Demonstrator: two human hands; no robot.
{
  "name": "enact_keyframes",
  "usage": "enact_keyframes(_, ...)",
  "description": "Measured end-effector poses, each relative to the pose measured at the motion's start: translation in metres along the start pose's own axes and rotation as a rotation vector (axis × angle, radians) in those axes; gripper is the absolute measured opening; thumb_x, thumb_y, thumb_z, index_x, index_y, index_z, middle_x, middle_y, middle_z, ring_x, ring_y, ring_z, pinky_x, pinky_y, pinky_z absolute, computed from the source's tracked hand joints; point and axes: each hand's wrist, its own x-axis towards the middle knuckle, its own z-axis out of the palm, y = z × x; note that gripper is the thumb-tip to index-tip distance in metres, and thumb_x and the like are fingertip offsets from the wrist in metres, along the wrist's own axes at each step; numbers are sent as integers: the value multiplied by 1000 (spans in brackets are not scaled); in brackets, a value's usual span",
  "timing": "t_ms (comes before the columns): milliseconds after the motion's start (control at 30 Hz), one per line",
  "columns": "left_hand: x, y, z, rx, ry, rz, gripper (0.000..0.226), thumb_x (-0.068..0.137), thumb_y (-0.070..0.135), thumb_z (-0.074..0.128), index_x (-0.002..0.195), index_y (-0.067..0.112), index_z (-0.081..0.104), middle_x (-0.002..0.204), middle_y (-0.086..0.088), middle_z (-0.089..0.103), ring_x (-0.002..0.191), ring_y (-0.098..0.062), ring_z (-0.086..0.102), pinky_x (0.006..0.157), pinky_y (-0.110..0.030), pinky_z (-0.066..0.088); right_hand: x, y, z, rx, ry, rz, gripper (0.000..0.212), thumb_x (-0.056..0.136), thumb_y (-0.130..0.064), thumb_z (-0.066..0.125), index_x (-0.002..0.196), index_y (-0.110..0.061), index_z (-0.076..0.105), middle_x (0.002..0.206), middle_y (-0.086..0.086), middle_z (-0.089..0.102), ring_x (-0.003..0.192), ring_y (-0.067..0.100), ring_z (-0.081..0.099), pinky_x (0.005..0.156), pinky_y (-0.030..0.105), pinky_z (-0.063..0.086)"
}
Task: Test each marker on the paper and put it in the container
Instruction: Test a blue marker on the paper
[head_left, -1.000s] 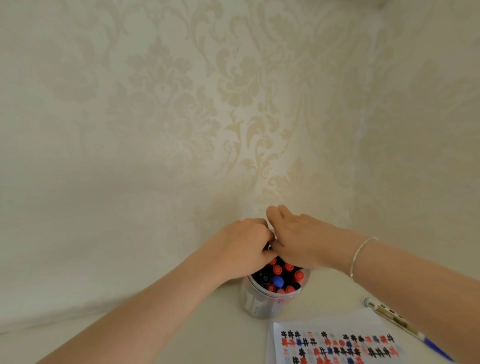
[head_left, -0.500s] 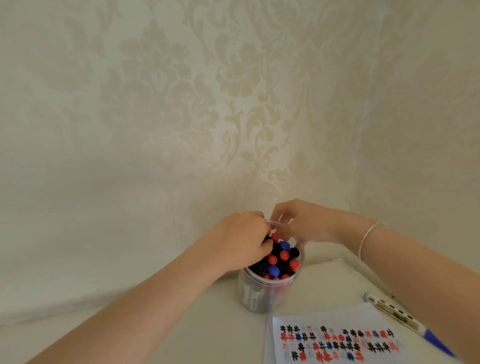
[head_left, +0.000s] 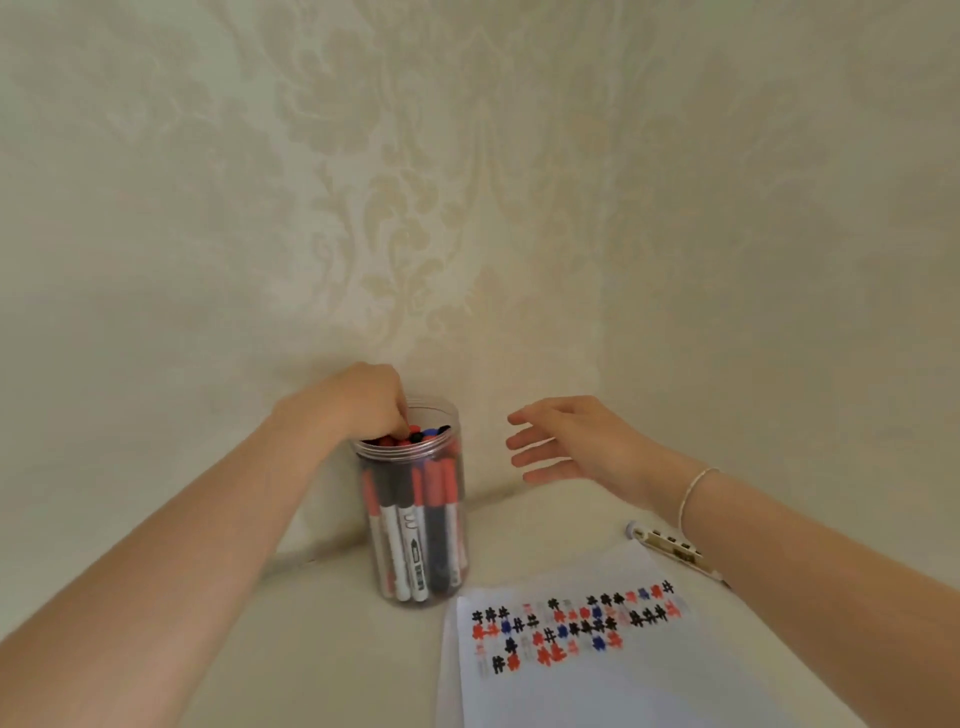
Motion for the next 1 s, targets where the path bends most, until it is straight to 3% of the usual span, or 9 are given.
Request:
enact_keyframes(100, -2, 10, -3, 77, 44, -71, 19, 83, 21, 65, 97, 12, 75, 90, -9, 70, 87, -27, 65, 74, -31, 51, -3, 17, -30, -101, 100, 17, 18, 96, -6, 47, 96, -1, 64, 91, 16, 64, 78, 24, 62, 78, 37, 56)
enact_keyframes(200, -16, 46, -6, 157, 419, -113, 21, 91, 18, 52, 104, 12, 66, 105, -11, 59, 97, -34, 60, 71, -32, 40, -1, 37, -59, -267, 218, 89, 28, 90, 5, 41, 79, -9, 62, 87, 15, 65, 74, 22, 60, 76, 35, 54)
enact_keyframes(267, -29, 82, -6, 44, 629, 23, 25, 95, 23, 45, 106, 14, 66, 107, -9, 57, 95, -34, 60, 68, -32, 38, -3, 53, -70, -459, 244, 109, 26, 88, 4, 44, 83, -12, 65, 95, 15, 66, 84, 23, 61, 77, 34, 52)
enact_keyframes(333, -36, 116, 2, -142, 695, 214, 27, 97, 28, 42, 109, 21, 66, 109, -3, 58, 94, -29, 61, 72, -34, 46, -7, 66, -75, -688, 244, 114, 28, 88, -1, 46, 100, -12, 68, 107, 11, 66, 98, 23, 61, 78, 26, 47)
enact_keyframes(400, -35, 142, 22, -323, 645, 346, 27, 97, 28, 43, 114, 25, 64, 113, 3, 59, 99, -23, 61, 79, -35, 48, -11, 78, -77, -851, 220, 124, 31, 89, -8, 49, 116, -12, 63, 118, 10, 62, 105, 24, 59, 81, 23, 43)
enact_keyframes(533, -23, 169, 84, -565, 405, 434, 29, 99, 23, 43, 124, 26, 57, 117, 5, 59, 102, -9, 58, 88, -28, 48, -20, 97, -74, -1148, 167, 170, 34, 93, -31, 53, 123, -14, 52, 121, 9, 58, 104, 27, 59, 84, 32, 48)
enact_keyframes(733, -19, 165, 150, -730, 133, 357, 27, 99, 22, 45, 122, 26, 59, 113, 4, 61, 98, -6, 55, 89, -21, 45, -38, 108, -67, -1405, 161, 138, 28, 94, -9, 42, 119, -12, 53, 121, 10, 58, 108, 29, 58, 78, 30, 43)
enact_keyframes(867, -23, 158, 158, -789, 119, 310, 31, 97, 28, 50, 126, 21, 56, 119, 5, 59, 104, -4, 54, 92, -20, 43, -24, 110, -71, -1244, 348, -22, 34, 88, -6, 46, 121, -14, 52, 116, 9, 58, 103, 29, 58, 78, 32, 45)
enact_keyframes(1000, -25, 157, 150, -1084, -21, 244, 34, 97, 37, 48, 127, 21, 52, 122, 3, 60, 107, -9, 58, 95, -26, 46, -6, 81, -62, -264, 487, -54, 34, 78, 0, 63, 112, -5, 60, 75, 3, 60, 70, 22, 60, 68, 36, 56)
